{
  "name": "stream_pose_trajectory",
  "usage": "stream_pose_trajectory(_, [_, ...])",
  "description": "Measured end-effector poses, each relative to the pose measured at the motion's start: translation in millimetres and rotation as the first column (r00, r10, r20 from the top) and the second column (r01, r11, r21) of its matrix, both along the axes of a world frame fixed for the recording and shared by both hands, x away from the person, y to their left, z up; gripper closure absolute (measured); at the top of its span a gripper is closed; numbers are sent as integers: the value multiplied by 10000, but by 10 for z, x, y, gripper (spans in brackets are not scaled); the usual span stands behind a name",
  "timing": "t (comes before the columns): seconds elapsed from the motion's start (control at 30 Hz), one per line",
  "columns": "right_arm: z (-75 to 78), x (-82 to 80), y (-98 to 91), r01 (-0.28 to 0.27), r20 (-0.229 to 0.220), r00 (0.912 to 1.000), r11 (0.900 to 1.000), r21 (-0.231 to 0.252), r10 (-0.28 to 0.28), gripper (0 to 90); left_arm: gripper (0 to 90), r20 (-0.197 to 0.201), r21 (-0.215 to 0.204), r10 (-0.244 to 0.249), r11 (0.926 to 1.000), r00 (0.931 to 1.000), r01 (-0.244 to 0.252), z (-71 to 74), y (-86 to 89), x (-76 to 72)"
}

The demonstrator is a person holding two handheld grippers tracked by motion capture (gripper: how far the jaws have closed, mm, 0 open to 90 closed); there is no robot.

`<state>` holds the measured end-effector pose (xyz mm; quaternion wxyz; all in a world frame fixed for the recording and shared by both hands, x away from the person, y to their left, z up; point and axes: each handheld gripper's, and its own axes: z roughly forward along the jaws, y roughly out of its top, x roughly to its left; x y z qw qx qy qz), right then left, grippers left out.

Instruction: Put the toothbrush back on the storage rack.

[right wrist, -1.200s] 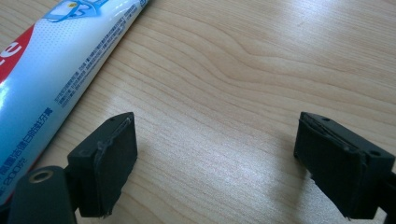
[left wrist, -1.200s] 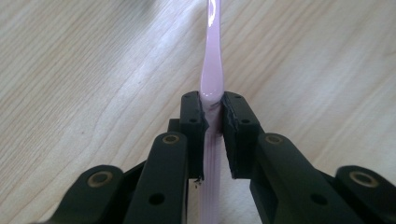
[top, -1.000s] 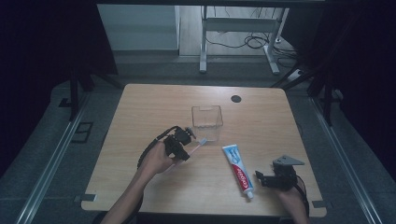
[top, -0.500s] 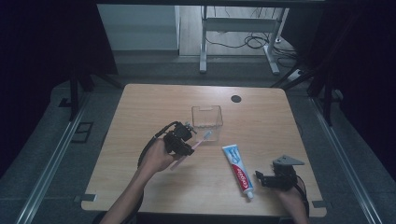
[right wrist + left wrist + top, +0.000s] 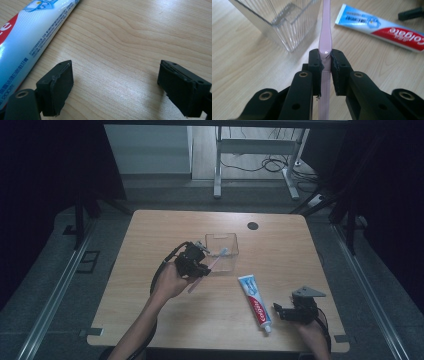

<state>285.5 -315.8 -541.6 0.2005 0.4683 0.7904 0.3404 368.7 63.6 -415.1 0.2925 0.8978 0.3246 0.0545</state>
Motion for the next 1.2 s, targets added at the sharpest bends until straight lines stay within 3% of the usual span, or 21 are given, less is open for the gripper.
stream_pose_trajectory(0.57, [0, 1, -1, -18, 8, 10000, 10000, 4, 18, 130, 794, 818, -744, 416, 9966, 9958, -355, 185, -55, 168])
stream_pose_trajectory(1.2, [0, 1, -1, -22, 5, 10000, 10000, 10, 22, 129, 793, 1704, -1637, 1010, 9838, 9802, -729, 406, -177, 400])
